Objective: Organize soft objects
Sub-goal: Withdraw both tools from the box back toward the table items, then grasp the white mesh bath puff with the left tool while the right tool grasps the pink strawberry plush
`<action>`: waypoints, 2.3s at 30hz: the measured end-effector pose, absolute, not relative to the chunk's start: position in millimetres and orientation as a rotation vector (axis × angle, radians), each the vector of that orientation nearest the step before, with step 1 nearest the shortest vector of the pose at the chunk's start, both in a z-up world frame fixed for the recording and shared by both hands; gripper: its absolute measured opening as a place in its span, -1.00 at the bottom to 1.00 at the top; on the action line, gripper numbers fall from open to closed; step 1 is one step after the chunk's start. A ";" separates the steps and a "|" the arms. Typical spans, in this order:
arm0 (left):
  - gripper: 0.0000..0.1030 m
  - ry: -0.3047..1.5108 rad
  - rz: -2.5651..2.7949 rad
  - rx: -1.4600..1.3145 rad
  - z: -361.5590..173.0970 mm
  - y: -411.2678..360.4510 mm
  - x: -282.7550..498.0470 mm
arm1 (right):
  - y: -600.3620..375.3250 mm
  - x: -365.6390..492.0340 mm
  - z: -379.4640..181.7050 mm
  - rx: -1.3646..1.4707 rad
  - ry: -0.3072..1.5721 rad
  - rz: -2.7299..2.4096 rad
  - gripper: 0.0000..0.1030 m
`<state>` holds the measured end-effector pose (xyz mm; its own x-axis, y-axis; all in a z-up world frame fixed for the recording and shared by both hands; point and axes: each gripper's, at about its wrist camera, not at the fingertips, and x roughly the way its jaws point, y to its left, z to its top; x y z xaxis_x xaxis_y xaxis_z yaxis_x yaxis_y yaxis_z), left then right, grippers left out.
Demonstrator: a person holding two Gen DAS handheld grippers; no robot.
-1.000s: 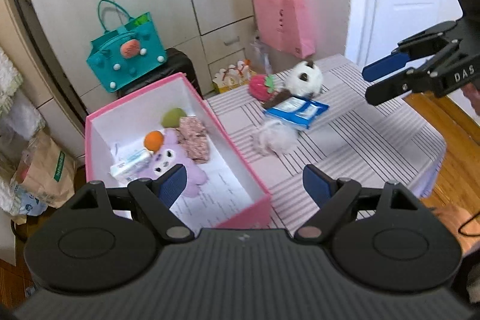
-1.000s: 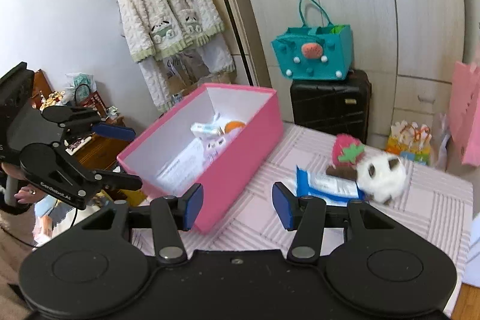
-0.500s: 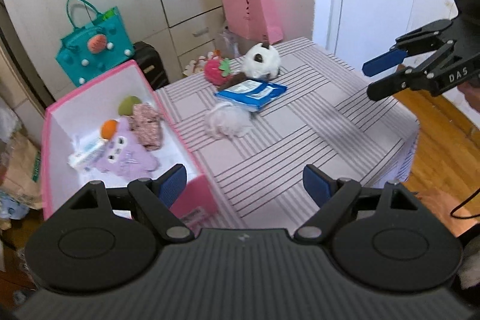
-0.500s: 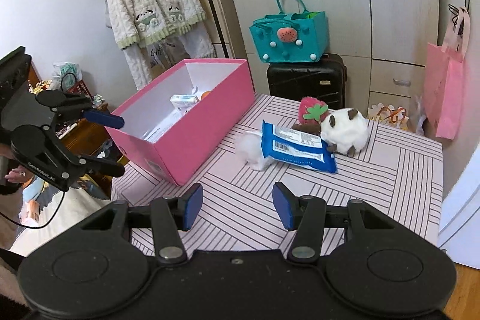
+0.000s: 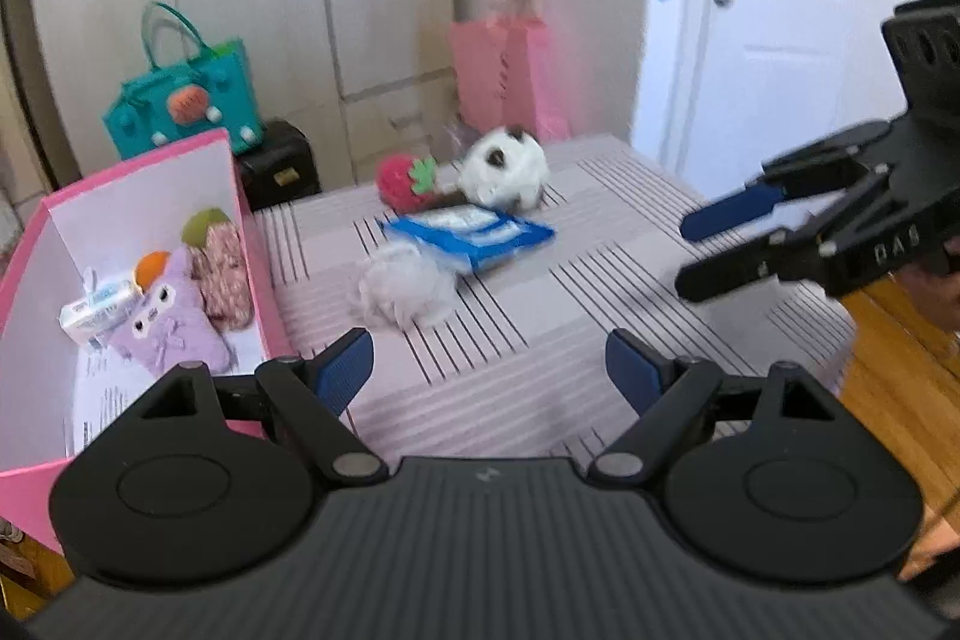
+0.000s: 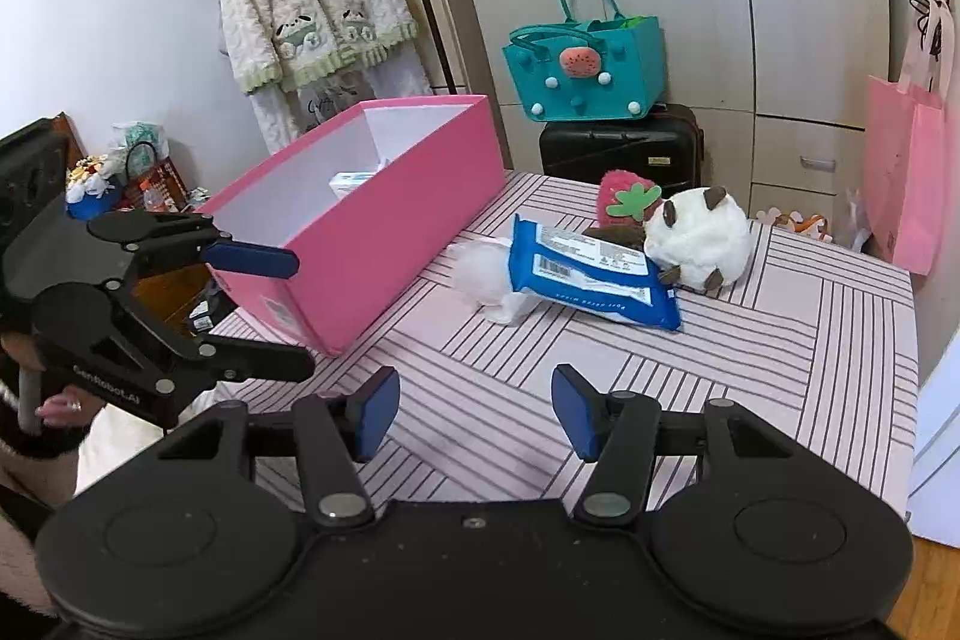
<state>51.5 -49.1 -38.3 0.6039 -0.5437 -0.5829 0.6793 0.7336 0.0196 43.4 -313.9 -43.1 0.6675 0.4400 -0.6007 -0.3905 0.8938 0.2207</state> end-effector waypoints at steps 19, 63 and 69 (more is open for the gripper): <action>0.75 0.452 -0.471 0.363 -86.3 -115.2 79.3 | -342.9 126.9 -54.1 0.102 0.667 0.465 0.38; -0.20 0.558 -0.428 0.330 -125.9 -135.5 150.0 | -295.2 338.9 -108.9 0.057 1.013 0.298 0.10; -0.29 0.543 -0.441 0.293 -124.0 -128.3 145.7 | -294.0 311.2 -103.3 -0.017 0.932 0.343 -0.09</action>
